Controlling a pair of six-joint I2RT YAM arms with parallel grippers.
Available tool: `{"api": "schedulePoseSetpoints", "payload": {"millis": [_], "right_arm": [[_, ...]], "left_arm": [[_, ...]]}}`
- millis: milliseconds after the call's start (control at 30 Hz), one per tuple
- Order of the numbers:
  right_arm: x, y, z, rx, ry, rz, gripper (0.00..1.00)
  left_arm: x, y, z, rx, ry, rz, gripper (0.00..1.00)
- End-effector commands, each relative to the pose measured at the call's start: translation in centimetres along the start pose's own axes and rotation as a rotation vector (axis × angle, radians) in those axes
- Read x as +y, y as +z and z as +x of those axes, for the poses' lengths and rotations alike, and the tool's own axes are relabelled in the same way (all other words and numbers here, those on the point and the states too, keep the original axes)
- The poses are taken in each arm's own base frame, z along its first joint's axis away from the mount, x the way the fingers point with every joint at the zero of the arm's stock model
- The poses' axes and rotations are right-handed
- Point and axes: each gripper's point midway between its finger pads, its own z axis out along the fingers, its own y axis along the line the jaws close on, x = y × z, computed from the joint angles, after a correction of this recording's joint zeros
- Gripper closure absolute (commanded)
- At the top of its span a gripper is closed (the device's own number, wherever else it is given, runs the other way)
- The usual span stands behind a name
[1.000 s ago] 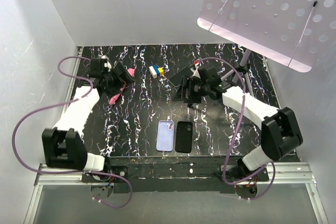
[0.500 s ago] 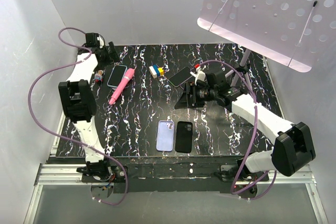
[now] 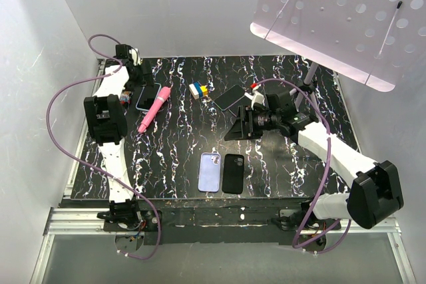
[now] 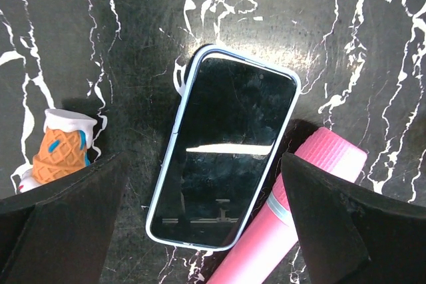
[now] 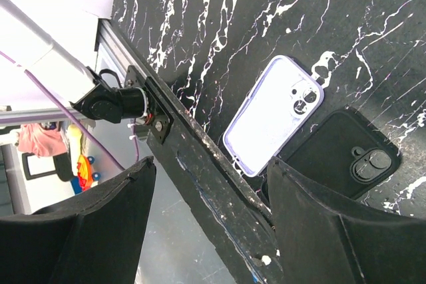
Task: Take the phone out of the phone case
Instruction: Pick up the phone at the center of the board.
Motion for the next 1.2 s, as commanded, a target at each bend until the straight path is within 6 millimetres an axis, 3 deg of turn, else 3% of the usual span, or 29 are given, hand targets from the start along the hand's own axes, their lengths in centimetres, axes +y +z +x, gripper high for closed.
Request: {"api": "schedulePoseSetpoints", "payload": {"millis": [0, 300, 733, 933, 1167], "right_arm": [[2.1, -1.2, -0.6, -0.015, -0.020, -0.068, 0.26], [2.5, -1.6, -0.9, -0.040, -0.017, -0.079, 0.26], [2.3, -1.6, -0.4, -0.044, -0.004, -0.078, 0.26], [2.1, -1.6, -0.2, -0.044, -0.001, -0.076, 0.26], [1.8, -1.6, 0.2, -0.044, 0.012, -0.070, 0.26]], "left_arm": [[-0.8, -0.4, -0.1, 0.002, 0.043, 0.031, 0.02], [-1.2, 1.1, 2.5, 0.080, 0.067, 0.033, 0.02], [-2.2, 1.9, 4.4, 0.122, 0.064, 0.046, 0.02], [-1.0, 2.6, 4.8, 0.136, 0.080, -0.037, 0.03], [0.6, 3.6, 5.8, 0.168, 0.095, -0.114, 0.10]]}}
